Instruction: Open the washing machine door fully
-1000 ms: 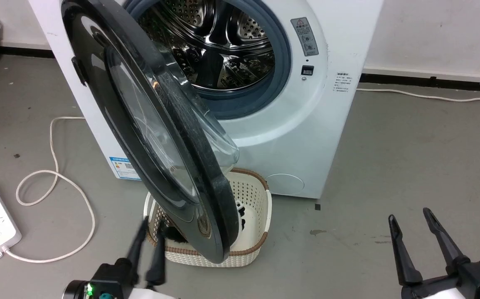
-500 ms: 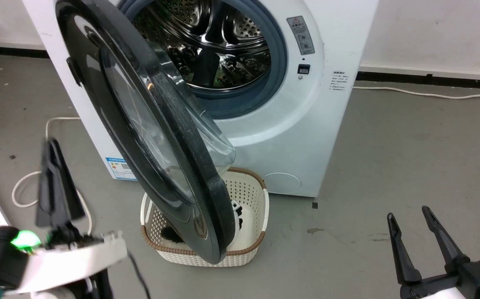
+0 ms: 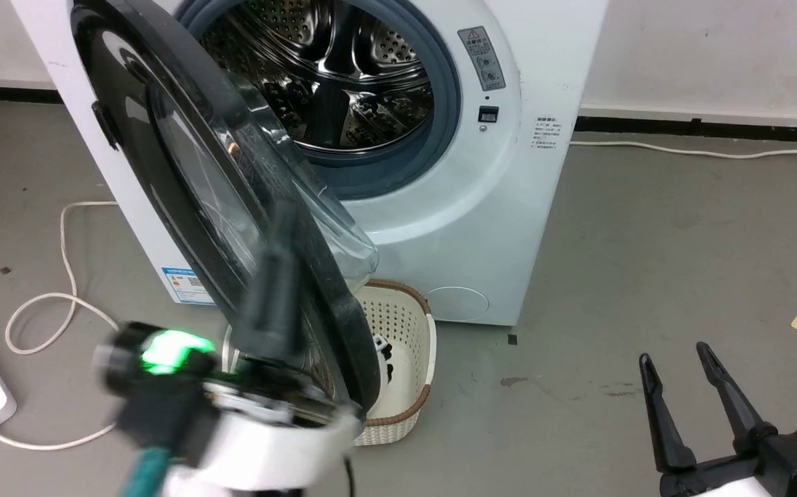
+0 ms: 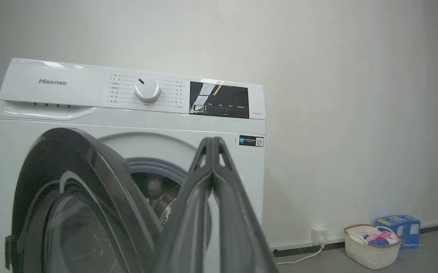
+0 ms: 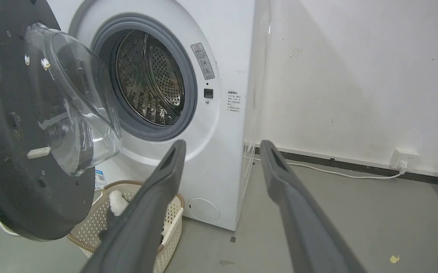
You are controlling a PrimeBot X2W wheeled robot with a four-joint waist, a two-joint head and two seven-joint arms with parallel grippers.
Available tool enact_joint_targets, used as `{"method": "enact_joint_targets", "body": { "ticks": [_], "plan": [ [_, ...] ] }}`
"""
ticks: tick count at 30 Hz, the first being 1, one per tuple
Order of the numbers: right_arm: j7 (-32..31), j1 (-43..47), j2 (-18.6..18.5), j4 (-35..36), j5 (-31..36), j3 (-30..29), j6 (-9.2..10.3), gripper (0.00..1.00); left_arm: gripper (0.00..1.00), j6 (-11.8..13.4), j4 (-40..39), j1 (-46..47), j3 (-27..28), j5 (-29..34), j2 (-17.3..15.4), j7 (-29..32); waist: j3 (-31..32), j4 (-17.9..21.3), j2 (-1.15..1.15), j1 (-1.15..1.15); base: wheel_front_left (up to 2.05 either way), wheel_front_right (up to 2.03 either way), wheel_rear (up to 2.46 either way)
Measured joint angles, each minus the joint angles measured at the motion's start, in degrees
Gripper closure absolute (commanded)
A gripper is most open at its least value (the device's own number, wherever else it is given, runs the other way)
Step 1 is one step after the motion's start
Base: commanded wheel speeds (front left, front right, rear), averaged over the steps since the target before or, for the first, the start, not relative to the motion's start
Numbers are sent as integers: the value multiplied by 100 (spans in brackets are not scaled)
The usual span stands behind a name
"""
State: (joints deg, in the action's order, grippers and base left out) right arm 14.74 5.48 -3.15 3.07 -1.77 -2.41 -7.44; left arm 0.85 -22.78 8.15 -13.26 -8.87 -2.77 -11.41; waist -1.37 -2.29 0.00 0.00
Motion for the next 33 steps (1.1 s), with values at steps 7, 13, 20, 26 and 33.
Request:
{"method": "enact_joint_targets", "body": {
  "ticks": [7,13,20,26,33],
  "plan": [
    [0,-4,1,-29,-166,90,0,0,100,-2,1098,-412,-1046,-143,3,653,-88,71,0,0,0,0,0],
    [0,-20,1,-88,-193,171,0,0,100,51,1940,-419,-1178,-280,1,651,-197,87,0,0,0,0,0],
    [0,-101,2,-157,-191,231,0,0,100,115,2746,-90,-1060,-249,-23,468,-275,42,0,0,0,0,0],
    [0,-100,2,-223,-191,194,0,0,100,148,3002,-102,-1048,-350,22,301,-237,-201,0,0,0,0,0],
    [1,-52,4,-309,-203,197,0,0,100,209,3085,-408,-1046,-393,-66,247,-67,-685,0,0,0,0,0]
  ]
}}
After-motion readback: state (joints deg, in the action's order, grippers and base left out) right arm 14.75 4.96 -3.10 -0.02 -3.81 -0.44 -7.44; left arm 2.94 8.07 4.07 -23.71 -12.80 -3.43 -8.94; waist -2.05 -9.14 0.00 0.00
